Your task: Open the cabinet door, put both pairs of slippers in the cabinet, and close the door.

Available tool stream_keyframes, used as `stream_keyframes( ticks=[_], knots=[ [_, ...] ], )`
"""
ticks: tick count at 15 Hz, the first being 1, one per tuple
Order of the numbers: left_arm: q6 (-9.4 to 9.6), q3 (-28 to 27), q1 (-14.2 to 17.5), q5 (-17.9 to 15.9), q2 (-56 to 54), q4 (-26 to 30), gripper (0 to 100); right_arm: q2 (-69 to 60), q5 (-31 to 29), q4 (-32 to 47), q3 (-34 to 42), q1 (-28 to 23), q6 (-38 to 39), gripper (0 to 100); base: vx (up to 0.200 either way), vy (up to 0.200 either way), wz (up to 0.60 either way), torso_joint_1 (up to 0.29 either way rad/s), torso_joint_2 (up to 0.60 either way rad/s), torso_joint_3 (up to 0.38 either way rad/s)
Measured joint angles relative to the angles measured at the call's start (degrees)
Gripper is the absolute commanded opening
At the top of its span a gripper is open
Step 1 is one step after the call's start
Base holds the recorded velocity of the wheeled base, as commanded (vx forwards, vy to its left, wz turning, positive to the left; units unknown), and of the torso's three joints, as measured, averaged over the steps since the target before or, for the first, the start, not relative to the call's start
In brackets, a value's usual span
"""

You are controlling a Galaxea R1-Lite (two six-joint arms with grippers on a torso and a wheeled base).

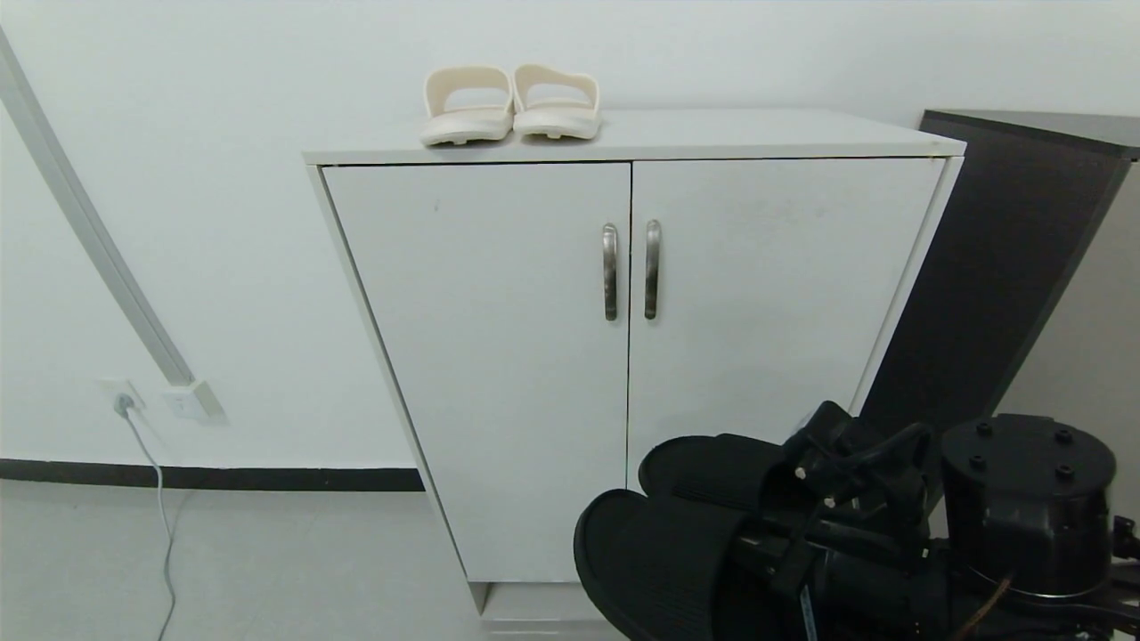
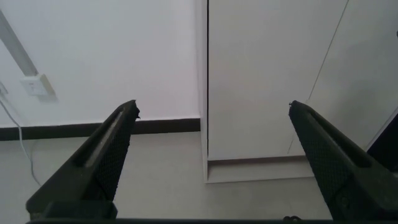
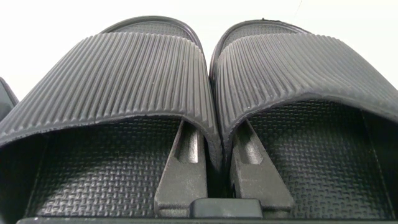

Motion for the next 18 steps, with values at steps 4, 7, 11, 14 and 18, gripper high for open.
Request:
stream_keyframes(
  ticks=[4, 7, 11, 14, 18],
  knots=[
    [-0.18, -0.57, 0.00, 0.05, 0.22, -0.09, 100, 0.13, -0.04, -0.12, 0.04, -0.05, 0.00, 0, 0.000, 0.000, 0.00, -0.001, 0.09, 0.062],
    [-2.43, -6.61, -0.09, -0.55, 2.47, -1.04, 100, 0.18, -0.09, -0.59, 0.15, 0.24, -0.32, 0, 0.000, 0.000, 0.00, 0.000, 0.00, 0.000],
    [-3.43, -9.95, -1.08, -8.92, 16.84, -9.23, 100, 0.22, -0.09, -0.94, 0.59, 0.41, -0.46, 0, 0.000, 0.000, 0.00, 0.000, 0.00, 0.000],
    [-3.60, -11.43, -2.62, -19.25, 29.56, -18.37, 100, 0.24, -0.11, -0.94, 0.61, 0.41, -0.46, 0, 0.000, 0.000, 0.00, 0.000, 0.00, 0.000],
    [-3.77, -15.13, -8.24, -23.21, 43.07, -27.65, 100, 0.20, -0.35, -0.94, 0.56, 0.41, -0.38, 0, 0.000, 0.000, 0.00, 0.000, 0.00, 0.000]
  ],
)
